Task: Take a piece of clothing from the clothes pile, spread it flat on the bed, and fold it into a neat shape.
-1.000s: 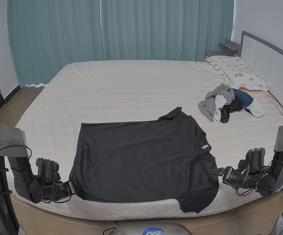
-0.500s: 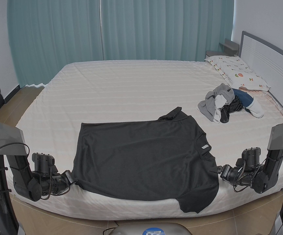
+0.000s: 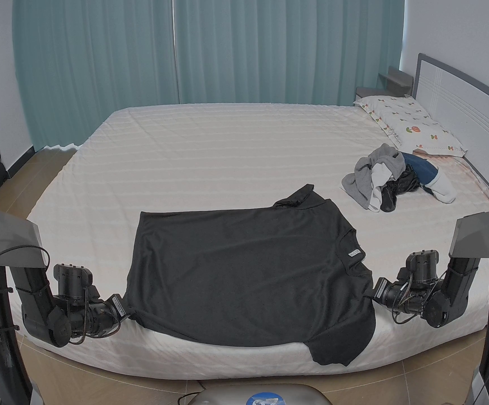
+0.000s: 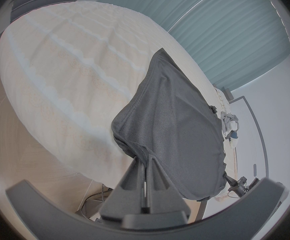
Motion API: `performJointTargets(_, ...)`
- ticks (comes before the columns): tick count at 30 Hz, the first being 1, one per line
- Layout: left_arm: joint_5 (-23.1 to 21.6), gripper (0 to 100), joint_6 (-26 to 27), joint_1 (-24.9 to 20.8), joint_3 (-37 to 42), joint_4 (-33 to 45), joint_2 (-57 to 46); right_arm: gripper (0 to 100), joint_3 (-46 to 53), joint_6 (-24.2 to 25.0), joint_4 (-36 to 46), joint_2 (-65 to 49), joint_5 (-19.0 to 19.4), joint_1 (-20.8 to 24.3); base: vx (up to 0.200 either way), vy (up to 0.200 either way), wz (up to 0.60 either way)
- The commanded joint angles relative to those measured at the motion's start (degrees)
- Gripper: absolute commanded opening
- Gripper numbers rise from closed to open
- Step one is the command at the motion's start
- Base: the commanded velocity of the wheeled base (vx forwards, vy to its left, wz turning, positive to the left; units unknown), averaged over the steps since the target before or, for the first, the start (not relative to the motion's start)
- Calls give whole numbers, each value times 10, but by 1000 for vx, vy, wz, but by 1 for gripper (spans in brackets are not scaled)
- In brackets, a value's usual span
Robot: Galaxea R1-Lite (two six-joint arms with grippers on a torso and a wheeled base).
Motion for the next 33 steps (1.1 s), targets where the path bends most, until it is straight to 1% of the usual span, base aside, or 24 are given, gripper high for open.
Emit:
performJointTargets(1,1,0,-1,-1,-1,0,0,0,-26,3,-8,14,0,-7,0,0,0)
performJointTargets(5,1,0,-1,-1,-1,0,0,0,-42,4,-23,21,1,-17,0,0,0)
performJointTargets(8,1,0,-4,-1,-2,0,1,0,-53,4,-63,36,1,-22,0,0,0)
performJointTargets(9,1,0,-4,-1,-2,0,1,0,-54,4,-65,37,1,-23,0,0,0)
performJointTargets(10,1,0,-6,-1,-2,0,0,0,-71,3,-79,46,0,-23,0,0,0)
performJointTargets(15,1,0,-7,-1,-3,0,0,0,-80,2,-80,52,0,-13,0,0,0)
performJointTargets(22,1,0,-7,-1,-4,0,0,0,-93,2,-81,59,0,-12,0,0,0)
performJointTargets(23,1,0,-7,-1,-4,0,0,100,-92,2,-81,62,0,-11,0,0,0)
performJointTargets(28,1,0,-7,-1,-4,0,1,100,-92,2,-88,61,-1,-14,0,0,0)
performJointTargets(33,1,0,-7,-1,-4,0,1,100,-57,3,-87,25,2,-43,0,0,0)
